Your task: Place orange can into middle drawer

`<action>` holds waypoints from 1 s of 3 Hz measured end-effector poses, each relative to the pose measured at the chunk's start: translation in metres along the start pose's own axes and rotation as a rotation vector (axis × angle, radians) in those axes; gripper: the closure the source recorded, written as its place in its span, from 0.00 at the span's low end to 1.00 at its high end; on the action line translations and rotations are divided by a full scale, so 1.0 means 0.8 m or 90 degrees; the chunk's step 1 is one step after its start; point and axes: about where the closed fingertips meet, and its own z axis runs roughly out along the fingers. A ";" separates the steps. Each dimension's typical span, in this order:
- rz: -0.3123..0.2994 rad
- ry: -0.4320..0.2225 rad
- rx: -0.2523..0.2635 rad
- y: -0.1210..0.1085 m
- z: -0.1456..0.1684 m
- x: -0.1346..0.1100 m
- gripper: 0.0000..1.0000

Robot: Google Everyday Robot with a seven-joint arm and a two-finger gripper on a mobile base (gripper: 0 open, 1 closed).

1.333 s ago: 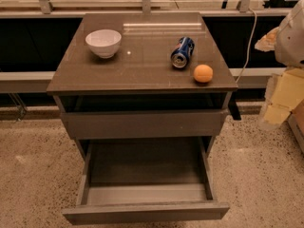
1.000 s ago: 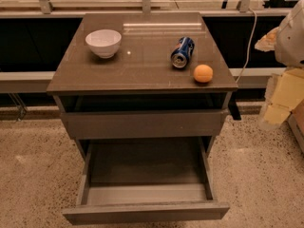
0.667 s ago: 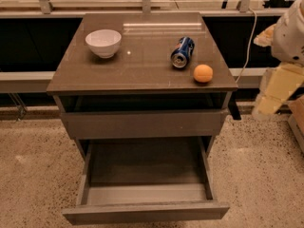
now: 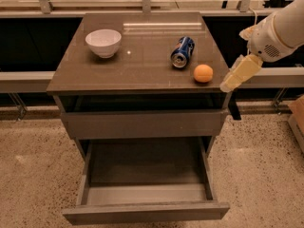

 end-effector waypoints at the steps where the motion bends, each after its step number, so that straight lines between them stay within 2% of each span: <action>1: 0.059 -0.090 -0.027 -0.026 0.064 -0.012 0.00; 2: 0.085 -0.130 -0.054 -0.032 0.099 -0.020 0.00; 3: 0.103 -0.146 -0.077 -0.033 0.134 -0.024 0.00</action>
Offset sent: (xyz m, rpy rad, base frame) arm 0.0879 0.0402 -0.0632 0.3595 0.0409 0.0074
